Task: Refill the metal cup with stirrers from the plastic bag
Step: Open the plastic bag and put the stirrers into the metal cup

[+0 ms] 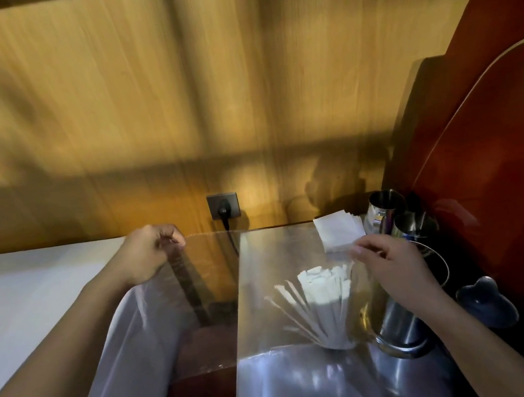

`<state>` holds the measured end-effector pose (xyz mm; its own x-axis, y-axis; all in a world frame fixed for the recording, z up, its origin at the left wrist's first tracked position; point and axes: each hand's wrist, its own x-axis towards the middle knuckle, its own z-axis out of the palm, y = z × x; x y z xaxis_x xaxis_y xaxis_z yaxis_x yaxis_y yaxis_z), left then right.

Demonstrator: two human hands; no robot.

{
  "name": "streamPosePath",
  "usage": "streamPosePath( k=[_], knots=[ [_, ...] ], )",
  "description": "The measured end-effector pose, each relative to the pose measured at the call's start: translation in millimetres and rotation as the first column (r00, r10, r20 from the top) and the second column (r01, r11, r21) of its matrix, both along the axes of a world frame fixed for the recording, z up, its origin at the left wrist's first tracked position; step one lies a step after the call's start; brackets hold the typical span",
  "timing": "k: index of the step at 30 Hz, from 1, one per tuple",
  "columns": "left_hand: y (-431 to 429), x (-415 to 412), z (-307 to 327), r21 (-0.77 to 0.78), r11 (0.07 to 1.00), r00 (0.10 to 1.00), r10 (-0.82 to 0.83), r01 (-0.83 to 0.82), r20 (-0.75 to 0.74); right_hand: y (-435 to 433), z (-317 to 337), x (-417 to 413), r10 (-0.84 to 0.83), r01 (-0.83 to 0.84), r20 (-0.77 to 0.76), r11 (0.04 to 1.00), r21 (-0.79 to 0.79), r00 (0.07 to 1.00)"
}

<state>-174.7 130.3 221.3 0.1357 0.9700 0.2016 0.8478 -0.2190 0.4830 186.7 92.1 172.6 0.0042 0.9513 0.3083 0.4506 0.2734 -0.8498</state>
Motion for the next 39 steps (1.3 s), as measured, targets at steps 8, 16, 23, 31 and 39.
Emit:
streamPosePath(
  k=[8, 16, 23, 31, 39],
  knots=[
    [-5, -3, -31, -0.083, 0.996, 0.999, 0.039, -0.037, 0.027, 4, 9, -15, 0.01, -0.028, 0.195, 0.996, 0.087, 0.981],
    [-15, -4, -42, -0.043, 0.996, 0.996, 0.081, -0.08, 0.028, 2, 5, -15, -0.045, -0.006, 0.239, 0.978, 0.21, 0.97],
    [-24, 0, -34, 0.075, 0.991, 0.987, 0.118, -0.11, -0.112, 10, 4, -8, -0.01, -0.011, 0.209, 0.995, 0.096, 0.978],
    [-24, 43, -37, -0.17, 0.982, 0.988, -0.105, 0.085, -0.112, 7, -10, -33, 0.156, -0.143, 0.153, 0.986, -0.089, 0.976],
    [-2, 80, -48, -0.04, 0.988, 0.988, -0.148, 0.146, -0.033, 0, -24, -22, 0.241, -0.194, 0.239, 0.96, -0.204, 0.941]
  ],
)
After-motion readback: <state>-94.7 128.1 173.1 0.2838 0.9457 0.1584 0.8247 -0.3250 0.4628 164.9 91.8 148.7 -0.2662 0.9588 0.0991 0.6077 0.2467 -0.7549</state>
